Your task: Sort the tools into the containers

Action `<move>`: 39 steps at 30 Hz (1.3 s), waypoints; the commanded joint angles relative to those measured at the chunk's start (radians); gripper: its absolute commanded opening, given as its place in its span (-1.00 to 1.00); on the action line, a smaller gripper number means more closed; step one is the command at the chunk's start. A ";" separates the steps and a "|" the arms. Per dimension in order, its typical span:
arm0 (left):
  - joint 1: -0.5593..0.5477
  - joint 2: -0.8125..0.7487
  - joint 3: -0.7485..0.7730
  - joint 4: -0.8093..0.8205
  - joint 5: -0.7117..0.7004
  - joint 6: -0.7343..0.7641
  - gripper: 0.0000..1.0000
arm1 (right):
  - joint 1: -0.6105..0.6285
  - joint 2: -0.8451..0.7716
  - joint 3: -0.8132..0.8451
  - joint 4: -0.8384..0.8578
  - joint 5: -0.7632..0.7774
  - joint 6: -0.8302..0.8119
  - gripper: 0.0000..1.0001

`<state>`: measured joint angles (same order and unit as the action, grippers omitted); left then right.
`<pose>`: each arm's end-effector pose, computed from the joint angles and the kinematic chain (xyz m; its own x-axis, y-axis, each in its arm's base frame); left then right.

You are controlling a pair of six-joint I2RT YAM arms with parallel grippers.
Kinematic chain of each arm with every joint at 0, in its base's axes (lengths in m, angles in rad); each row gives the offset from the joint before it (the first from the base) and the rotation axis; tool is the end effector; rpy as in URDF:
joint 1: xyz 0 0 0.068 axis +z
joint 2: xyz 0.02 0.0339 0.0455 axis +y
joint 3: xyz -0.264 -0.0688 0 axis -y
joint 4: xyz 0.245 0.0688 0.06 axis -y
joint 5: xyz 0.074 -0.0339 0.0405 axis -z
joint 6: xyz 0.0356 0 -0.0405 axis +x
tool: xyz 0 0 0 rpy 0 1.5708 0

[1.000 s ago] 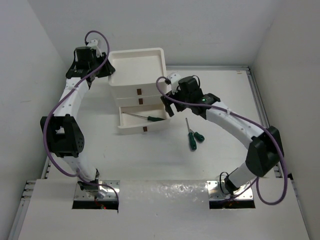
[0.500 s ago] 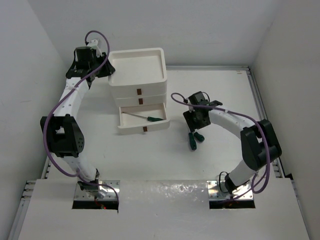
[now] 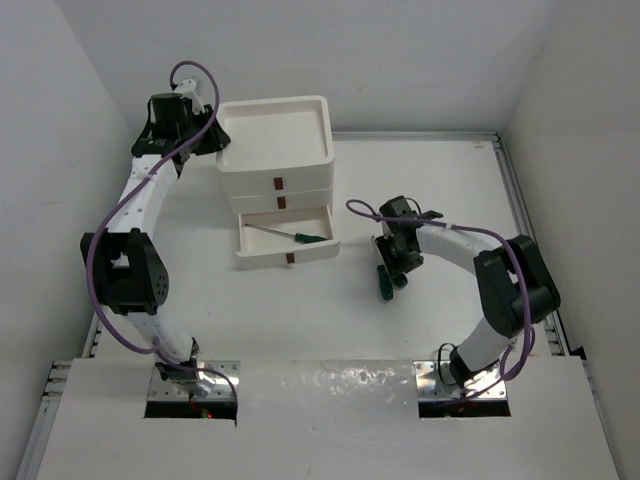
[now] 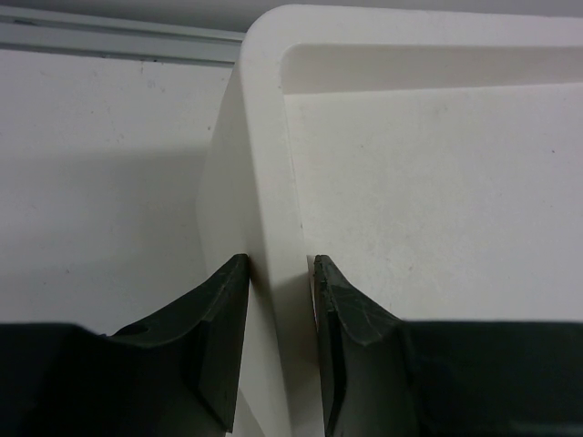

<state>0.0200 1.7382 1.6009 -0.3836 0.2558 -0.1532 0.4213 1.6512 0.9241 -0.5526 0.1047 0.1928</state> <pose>0.4091 -0.0008 0.3457 -0.5223 -0.1581 -0.8380 0.1218 0.9588 -0.2568 0.2712 0.1175 0.1538 -0.9307 -0.2082 -0.3009 -0.2048 0.9778 -0.0433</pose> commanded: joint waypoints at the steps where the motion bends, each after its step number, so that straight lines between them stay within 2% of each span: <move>1: -0.011 0.049 -0.024 -0.089 0.026 0.037 -0.87 | -0.006 0.011 -0.016 0.040 -0.008 0.023 -0.18; 5: -0.009 0.043 -0.024 -0.089 0.022 0.040 -0.86 | -0.010 0.044 -0.031 0.046 0.015 0.034 -0.23; 9: -0.009 0.043 -0.025 -0.089 0.025 0.040 -0.86 | -0.039 0.056 -0.057 0.051 0.069 0.074 -0.67; 13: -0.011 0.044 -0.025 -0.089 0.026 0.040 -0.86 | -0.053 0.039 -0.064 0.033 0.119 0.092 -1.00; 17: -0.009 0.046 -0.022 -0.089 0.026 0.041 -0.86 | -0.050 -0.069 0.013 0.011 0.219 0.100 -1.00; 20: -0.009 0.050 -0.018 -0.090 0.026 0.041 -0.86 | -0.029 -0.187 0.094 0.068 0.259 0.044 -1.00; 21: -0.011 0.053 -0.016 -0.090 0.026 0.041 -0.86 | 0.018 -0.214 0.108 0.141 0.263 0.013 -1.00; 23: -0.011 0.055 -0.015 -0.090 0.025 0.041 -0.86 | 0.106 -0.261 0.139 0.236 0.247 -0.148 -1.00; 24: -0.009 0.055 -0.015 -0.092 0.023 0.041 -0.86 | 0.211 -0.263 0.147 0.323 0.219 -0.294 -1.00; 25: -0.009 0.055 -0.015 -0.092 0.023 0.043 -0.86 | 0.258 -0.254 0.169 0.357 0.183 -0.352 -1.00; 26: -0.009 0.055 -0.013 -0.093 0.019 0.043 -0.86 | 0.325 -0.213 0.188 0.396 0.134 -0.389 -1.00; 28: -0.009 0.053 -0.010 -0.101 0.014 0.049 -0.86 | 0.364 -0.135 0.299 0.379 0.092 -0.482 -1.00; 33: -0.009 0.044 -0.012 -0.103 0.010 0.053 -0.86 | 0.421 0.190 0.579 0.243 0.142 -0.631 -1.00; 36: -0.011 0.040 -0.010 -0.104 0.003 0.058 -0.86 | 0.441 0.312 0.740 0.198 0.177 -0.661 -0.99; 37: -0.009 0.041 -0.010 -0.103 0.000 0.058 -0.86 | 0.444 0.329 0.758 0.197 0.190 -0.665 -0.89; 38: -0.009 0.041 -0.009 -0.101 -0.003 0.058 -0.86 | 0.444 0.344 0.775 0.191 0.199 -0.670 -0.63; 39: -0.009 0.041 -0.009 -0.103 -0.003 0.060 -0.86 | 0.444 0.358 0.804 0.186 0.197 -0.674 -0.56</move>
<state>0.0200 1.7393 1.6032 -0.3851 0.2554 -0.1410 0.8581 2.0056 1.6386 -0.3206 0.2600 -0.4091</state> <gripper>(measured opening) 0.290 0.329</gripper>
